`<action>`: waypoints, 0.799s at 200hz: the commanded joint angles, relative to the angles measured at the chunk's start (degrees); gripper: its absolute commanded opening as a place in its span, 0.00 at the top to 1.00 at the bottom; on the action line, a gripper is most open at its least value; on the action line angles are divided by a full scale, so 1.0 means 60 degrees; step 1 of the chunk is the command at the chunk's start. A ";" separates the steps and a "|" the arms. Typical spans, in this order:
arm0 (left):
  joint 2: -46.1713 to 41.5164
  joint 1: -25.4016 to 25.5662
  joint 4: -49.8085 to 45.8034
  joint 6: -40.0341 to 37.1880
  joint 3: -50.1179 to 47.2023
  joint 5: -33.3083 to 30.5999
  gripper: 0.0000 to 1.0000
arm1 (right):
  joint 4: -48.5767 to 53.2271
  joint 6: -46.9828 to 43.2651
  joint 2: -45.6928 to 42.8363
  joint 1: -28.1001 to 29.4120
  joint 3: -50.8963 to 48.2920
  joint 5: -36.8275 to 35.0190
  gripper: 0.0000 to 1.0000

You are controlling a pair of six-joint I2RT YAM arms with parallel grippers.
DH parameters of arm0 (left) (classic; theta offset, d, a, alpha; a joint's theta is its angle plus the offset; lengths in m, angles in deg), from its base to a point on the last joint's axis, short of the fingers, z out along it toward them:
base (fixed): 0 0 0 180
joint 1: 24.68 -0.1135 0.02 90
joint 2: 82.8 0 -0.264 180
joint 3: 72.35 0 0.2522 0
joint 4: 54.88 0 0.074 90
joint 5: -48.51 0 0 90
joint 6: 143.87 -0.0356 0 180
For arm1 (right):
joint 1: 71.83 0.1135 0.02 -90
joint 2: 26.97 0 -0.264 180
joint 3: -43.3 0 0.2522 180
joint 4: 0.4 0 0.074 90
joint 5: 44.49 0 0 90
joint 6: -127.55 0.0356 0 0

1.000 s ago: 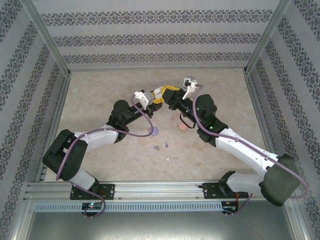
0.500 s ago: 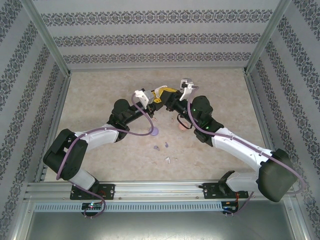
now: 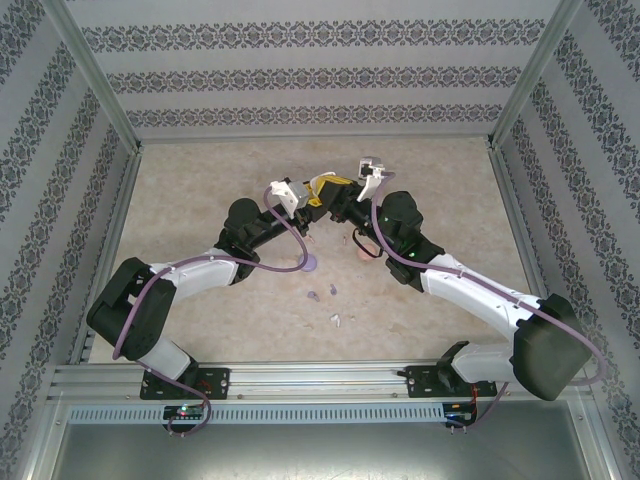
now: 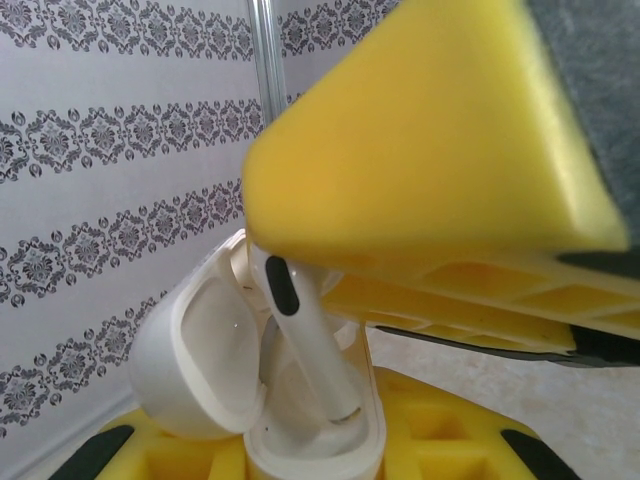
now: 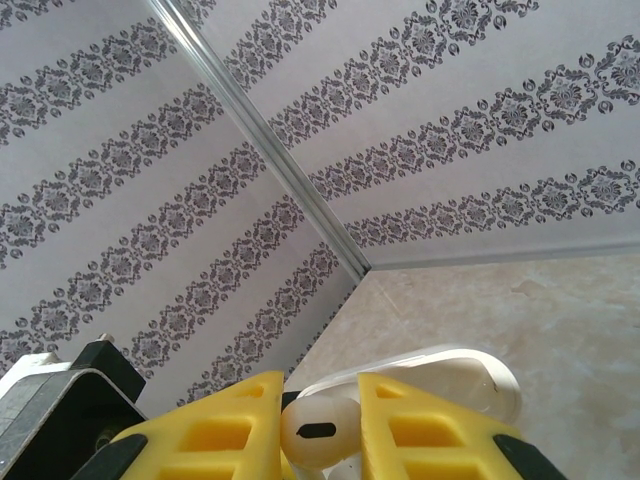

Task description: Insert the wireless bluetooth earbuds into the charging case

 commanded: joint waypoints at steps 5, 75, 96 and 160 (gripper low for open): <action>-0.0062 0.0173 0.0464 0.0203 0.0328 0.0266 1.00 | -0.0133 -0.0174 0.0195 0.0123 -0.0142 -0.0012 0.78; -0.0344 0.0247 0.0047 0.0004 0.0430 0.0184 1.00 | 0.0579 -0.1026 0.0244 0.0422 -0.0084 -0.0687 0.79; -0.0392 0.0260 -0.0031 -0.0033 0.0469 0.0145 1.00 | 0.0755 -0.1200 0.0219 0.0498 -0.0083 -0.0895 0.79; -0.0594 0.0275 -0.0033 -0.0085 0.0425 0.0048 1.00 | 0.1217 -0.1445 -0.0220 0.0442 -0.0324 -0.1540 0.79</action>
